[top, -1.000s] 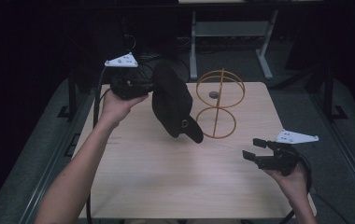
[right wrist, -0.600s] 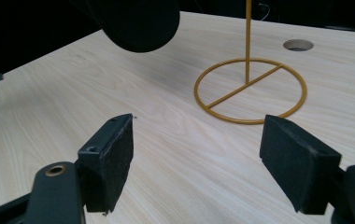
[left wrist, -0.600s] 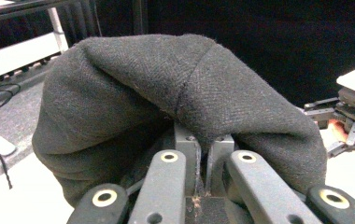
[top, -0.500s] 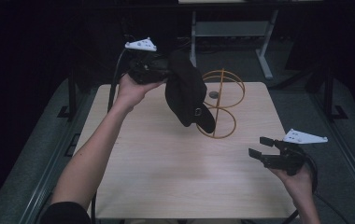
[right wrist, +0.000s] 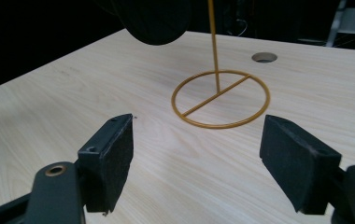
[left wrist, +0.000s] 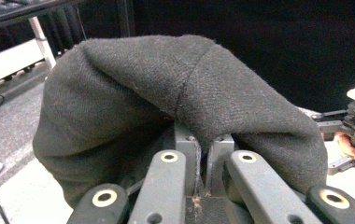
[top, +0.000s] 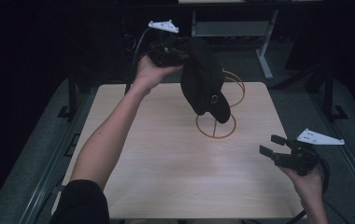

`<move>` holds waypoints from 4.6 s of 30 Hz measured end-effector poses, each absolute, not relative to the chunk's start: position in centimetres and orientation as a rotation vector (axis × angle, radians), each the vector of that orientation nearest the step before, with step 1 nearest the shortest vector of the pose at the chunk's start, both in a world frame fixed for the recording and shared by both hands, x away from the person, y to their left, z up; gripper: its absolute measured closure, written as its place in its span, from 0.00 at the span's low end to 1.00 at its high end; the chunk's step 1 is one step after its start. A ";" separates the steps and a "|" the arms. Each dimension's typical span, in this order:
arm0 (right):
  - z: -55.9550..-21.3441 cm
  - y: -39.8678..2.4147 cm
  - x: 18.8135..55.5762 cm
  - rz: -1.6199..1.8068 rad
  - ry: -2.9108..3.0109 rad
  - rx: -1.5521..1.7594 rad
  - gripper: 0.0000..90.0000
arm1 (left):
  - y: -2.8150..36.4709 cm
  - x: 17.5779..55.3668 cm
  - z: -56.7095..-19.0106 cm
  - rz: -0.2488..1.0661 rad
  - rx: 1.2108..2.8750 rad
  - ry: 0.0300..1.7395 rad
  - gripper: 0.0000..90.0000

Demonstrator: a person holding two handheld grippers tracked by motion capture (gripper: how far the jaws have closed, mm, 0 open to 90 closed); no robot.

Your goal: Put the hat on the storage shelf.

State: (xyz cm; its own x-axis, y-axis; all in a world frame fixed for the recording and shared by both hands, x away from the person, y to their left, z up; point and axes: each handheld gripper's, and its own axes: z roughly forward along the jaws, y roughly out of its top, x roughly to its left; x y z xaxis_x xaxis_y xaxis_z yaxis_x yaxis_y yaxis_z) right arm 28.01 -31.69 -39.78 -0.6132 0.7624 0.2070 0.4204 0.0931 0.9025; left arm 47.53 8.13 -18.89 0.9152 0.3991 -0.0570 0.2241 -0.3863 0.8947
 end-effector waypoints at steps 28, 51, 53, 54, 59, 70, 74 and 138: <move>-40.5 -33.2 28.2 1.564 2.030 1.229 0.31 | -2.2 50.7 -21.8 0.147 2.107 0.452 0.94; -41.5 -33.0 28.3 1.530 2.058 1.269 0.25 | -2.3 50.0 -22.2 0.162 2.172 0.468 0.67; -41.5 -32.9 28.3 1.524 2.061 1.268 0.25 | -2.1 49.8 -22.1 0.159 2.172 0.471 0.66; -41.5 -32.9 28.3 1.518 2.062 1.267 0.24 | -2.0 49.7 -22.0 0.163 2.174 0.473 0.65; -41.6 -32.9 28.3 1.509 2.058 1.281 0.23 | -1.3 49.1 -21.8 0.179 2.175 0.474 0.60; -42.1 -31.6 28.6 1.435 2.118 1.256 0.22 | 1.0 48.2 -21.8 0.193 2.163 0.504 0.53; -42.1 -31.4 28.6 1.430 2.127 1.251 0.22 | 1.9 47.8 -22.2 0.190 2.157 0.519 0.52; -42.5 -29.4 29.0 1.336 2.144 1.240 0.20 | 13.4 40.2 -26.8 0.218 2.080 0.641 0.35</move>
